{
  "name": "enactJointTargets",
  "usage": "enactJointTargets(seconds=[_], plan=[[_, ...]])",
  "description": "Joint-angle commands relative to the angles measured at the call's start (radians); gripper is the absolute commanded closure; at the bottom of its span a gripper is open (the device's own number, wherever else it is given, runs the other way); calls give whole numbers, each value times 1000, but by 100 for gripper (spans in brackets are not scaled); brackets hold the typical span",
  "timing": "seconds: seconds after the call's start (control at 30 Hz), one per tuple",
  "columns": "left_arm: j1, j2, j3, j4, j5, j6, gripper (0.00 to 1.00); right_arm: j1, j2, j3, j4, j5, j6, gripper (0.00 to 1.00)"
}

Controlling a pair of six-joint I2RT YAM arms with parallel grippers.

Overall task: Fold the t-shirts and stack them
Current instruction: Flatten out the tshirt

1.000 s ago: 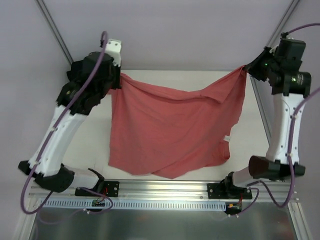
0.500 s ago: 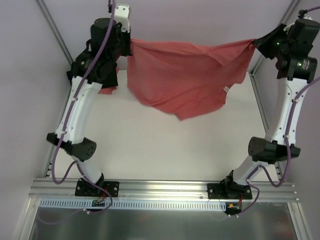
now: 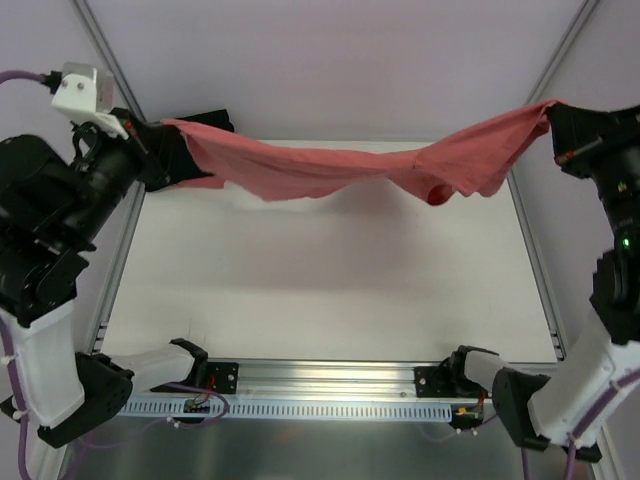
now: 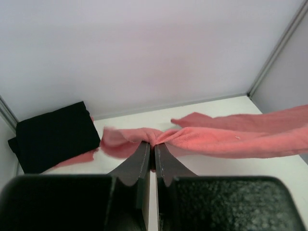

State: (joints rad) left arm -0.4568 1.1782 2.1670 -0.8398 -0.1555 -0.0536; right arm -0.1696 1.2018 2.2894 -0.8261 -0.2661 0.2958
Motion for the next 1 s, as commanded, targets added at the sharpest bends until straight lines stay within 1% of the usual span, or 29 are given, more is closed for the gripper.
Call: enactJointTargets(seconds=[0.0, 0.1, 0.13, 0.23, 0.53, 0.7, 0.77, 0.83, 0.87, 0.93, 0.97], plan=[[4, -67, 20, -80, 59, -35, 100, 1, -137, -15, -10, 74, -30, 100], [3, -126, 36, -123, 63, -60, 100, 1, -173, 31, -62, 131, -37, 100], [3, -133, 63, -136, 62, -64, 100, 1, -174, 79, -77, 134, -37, 100], [4, -155, 103, -162, 48, -69, 100, 1, -165, 137, -94, 146, -20, 100], [3, -173, 160, -61, 17, -42, 100, 1, -134, 160, 82, 174, 78, 100], [3, -158, 168, 1, -4, -17, 100, 1, -64, 180, 137, 191, 112, 100], [4, -128, 165, 13, -4, -8, 100, 1, -15, 180, 134, 194, 121, 100], [3, -100, 119, 22, -7, -6, 100, 1, 11, 130, 119, 186, 118, 100], [3, -97, 40, 31, -13, -8, 100, 1, 21, 39, 120, 174, 120, 100], [3, -107, -69, 68, -29, -14, 100, 1, 13, -75, 145, 165, 117, 100], [3, -114, -125, 120, -33, -17, 100, 1, 7, -144, 166, 151, 115, 100]])
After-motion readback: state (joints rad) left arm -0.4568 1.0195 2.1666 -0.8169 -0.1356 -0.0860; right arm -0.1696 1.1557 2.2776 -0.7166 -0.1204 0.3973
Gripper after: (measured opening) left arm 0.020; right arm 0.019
